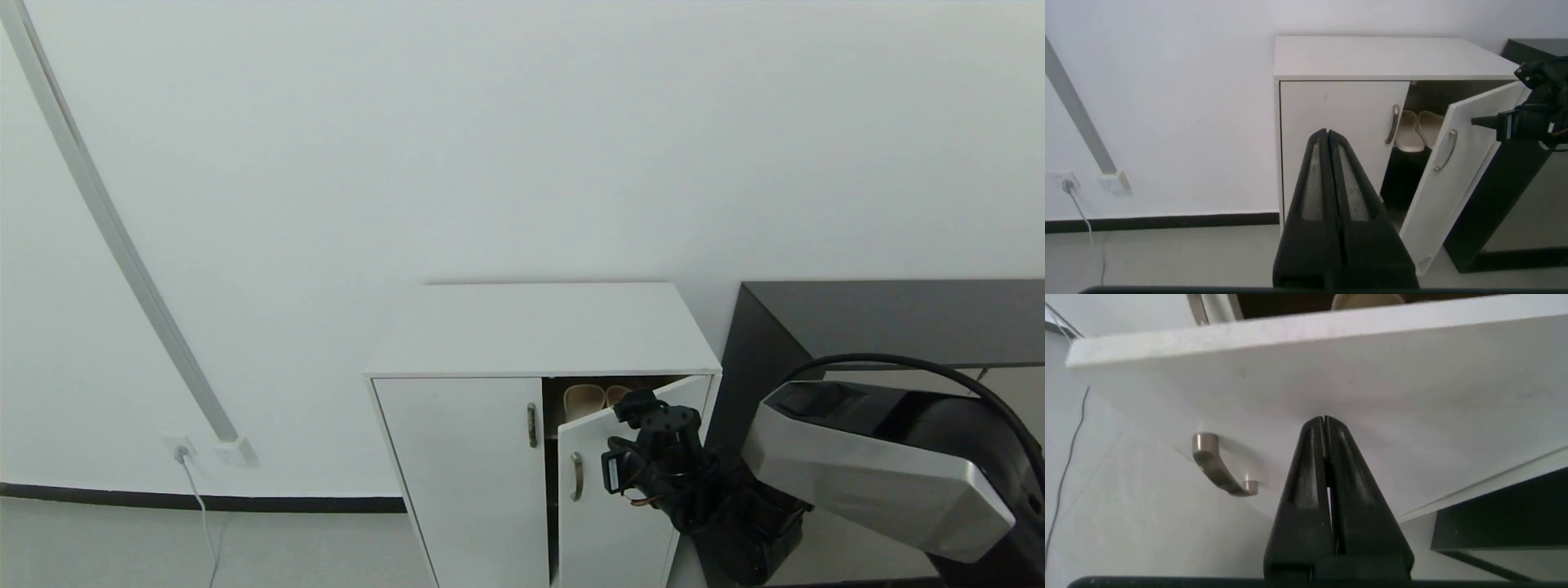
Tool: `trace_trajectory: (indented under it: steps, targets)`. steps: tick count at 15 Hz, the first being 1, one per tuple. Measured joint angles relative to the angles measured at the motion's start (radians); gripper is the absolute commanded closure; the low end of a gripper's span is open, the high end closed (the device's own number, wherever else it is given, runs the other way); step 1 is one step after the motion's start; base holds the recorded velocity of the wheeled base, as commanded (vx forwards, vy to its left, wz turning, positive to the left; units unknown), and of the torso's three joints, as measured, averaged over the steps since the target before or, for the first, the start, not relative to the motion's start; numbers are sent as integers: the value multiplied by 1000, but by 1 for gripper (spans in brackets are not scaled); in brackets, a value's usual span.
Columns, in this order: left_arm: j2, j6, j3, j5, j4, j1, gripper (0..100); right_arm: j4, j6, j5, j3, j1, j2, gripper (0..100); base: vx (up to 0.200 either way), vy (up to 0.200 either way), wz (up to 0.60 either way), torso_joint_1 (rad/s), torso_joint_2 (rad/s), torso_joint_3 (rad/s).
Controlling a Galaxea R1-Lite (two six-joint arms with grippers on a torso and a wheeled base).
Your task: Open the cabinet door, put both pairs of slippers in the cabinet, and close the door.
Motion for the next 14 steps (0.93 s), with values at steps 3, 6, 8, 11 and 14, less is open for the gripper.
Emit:
trace_trajectory:
  steps: [3,6,8,11,14]
  targets:
    - [0,0,0,0,0,0,100,21,-2,0,-48,-9,20,100,0,0,0,0,0,0]
    - [0,0,0,0,0,0,100,70,-7,1,-109,-15,37,100,0,0,0,0,0,0]
    - [0,0,0,0,0,0,100,103,-8,1,-147,-21,46,100,0,0,0,0,0,0]
    - [0,0,1,0,0,0,100,143,-8,1,-195,-33,60,100,0,0,0,0,0,0]
    - [0,0,1,0,0,0,100,175,-8,1,-256,-46,82,100,0,0,0,0,0,0]
